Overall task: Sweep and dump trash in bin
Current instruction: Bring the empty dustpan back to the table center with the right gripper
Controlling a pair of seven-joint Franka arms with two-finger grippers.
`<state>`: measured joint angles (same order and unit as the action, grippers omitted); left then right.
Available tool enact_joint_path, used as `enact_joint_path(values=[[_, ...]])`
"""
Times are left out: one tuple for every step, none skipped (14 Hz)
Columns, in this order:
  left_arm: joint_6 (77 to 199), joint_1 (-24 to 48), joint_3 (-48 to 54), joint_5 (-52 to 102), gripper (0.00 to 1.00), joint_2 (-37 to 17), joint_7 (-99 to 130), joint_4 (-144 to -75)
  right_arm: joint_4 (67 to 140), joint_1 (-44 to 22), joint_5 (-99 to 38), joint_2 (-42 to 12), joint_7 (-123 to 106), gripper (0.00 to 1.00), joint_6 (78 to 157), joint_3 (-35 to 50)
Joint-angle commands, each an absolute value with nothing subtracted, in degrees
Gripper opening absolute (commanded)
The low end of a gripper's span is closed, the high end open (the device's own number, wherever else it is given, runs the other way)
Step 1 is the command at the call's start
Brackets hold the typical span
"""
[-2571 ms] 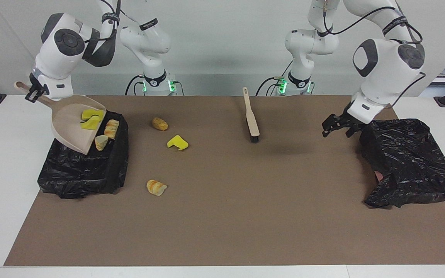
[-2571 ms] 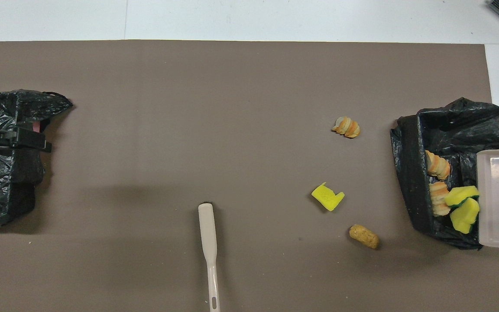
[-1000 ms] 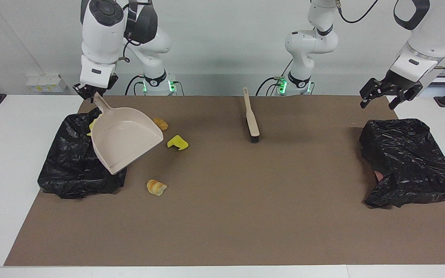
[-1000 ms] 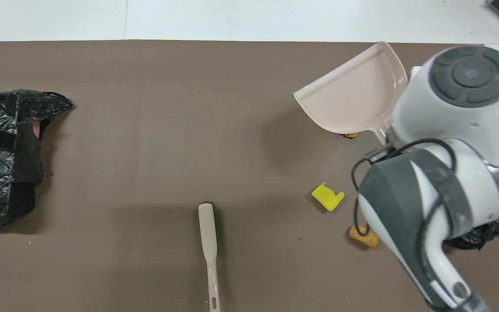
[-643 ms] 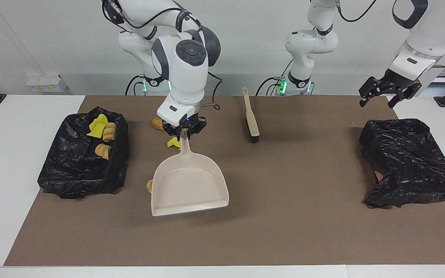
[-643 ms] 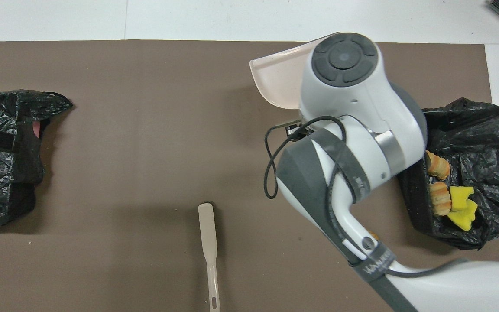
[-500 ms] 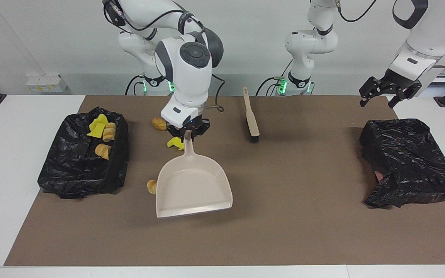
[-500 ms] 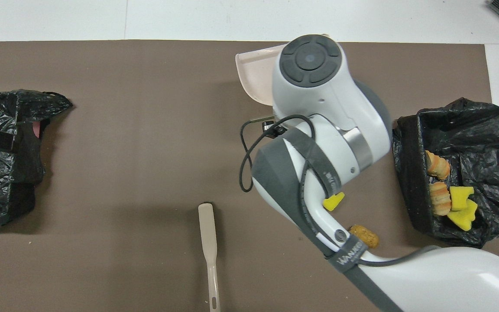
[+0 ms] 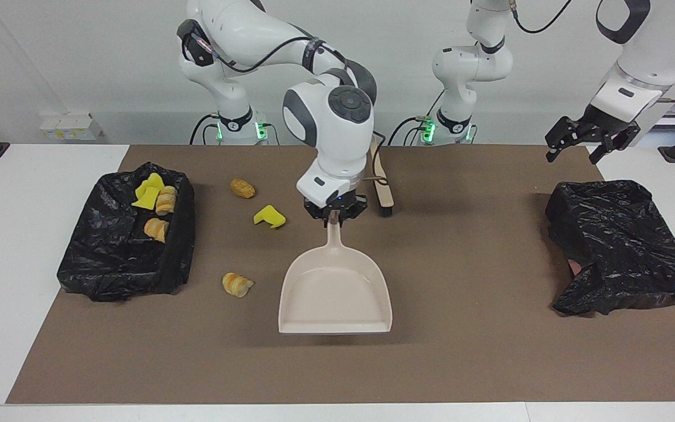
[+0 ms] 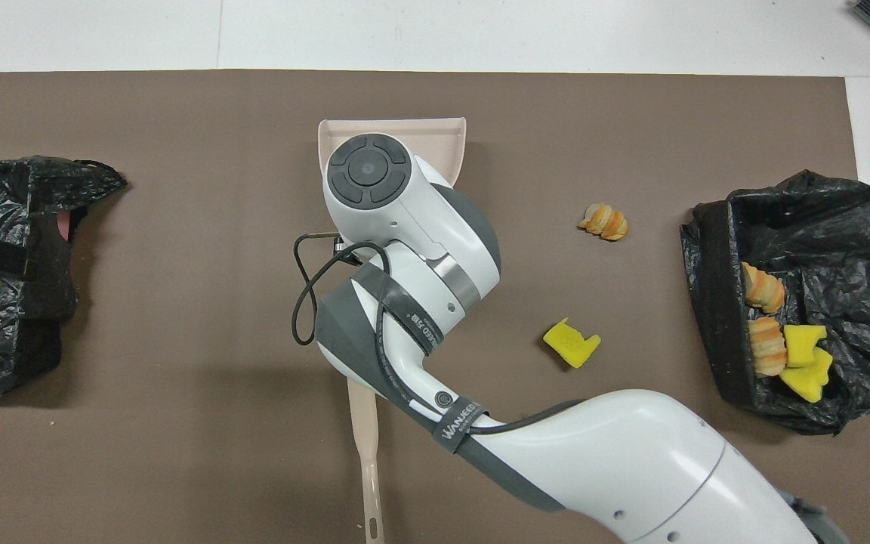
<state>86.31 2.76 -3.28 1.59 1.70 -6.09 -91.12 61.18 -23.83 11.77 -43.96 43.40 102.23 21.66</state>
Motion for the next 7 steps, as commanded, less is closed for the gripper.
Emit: enact_joint_path(values=[[85.87,3.52,-3.6,1.23,1.0,4.22,-5.71,-94.13,58.27,-25.91,9.23,-47.45,44.64,0.0,104.49,21.1],[85.87,3.6,-3.52,1.23,1.0,4.31,-5.8,-94.48,58.36,-26.19,9.14,-48.07,45.34,0.0,105.72,21.09],[85.87,3.6,-3.52,1.23,1.0,4.48,-5.97,-94.57,58.62,-26.19,8.97,-48.16,45.35,0.0,105.82,21.09],[85.87,3.6,-3.52,1.23,1.0,4.66,-6.15,-95.01,58.97,-26.02,8.79,-48.25,45.35,0.0,105.73,21.18],[86.13,3.6,-3.52,1.23,1.0,5.01,-6.15,-95.44,59.5,-26.28,8.96,-48.34,45.26,0.0,105.99,21.18],[86.22,4.13,-3.52,1.23,1.0,5.1,-6.15,-95.8,60.29,-26.19,8.79,-48.51,45.09,0.0,106.17,21.18],[86.31,4.74,-3.6,1.23,1.0,5.01,-6.07,-95.97,60.9,-25.76,8.7,-48.43,45.0,0.04,105.91,21.27]])
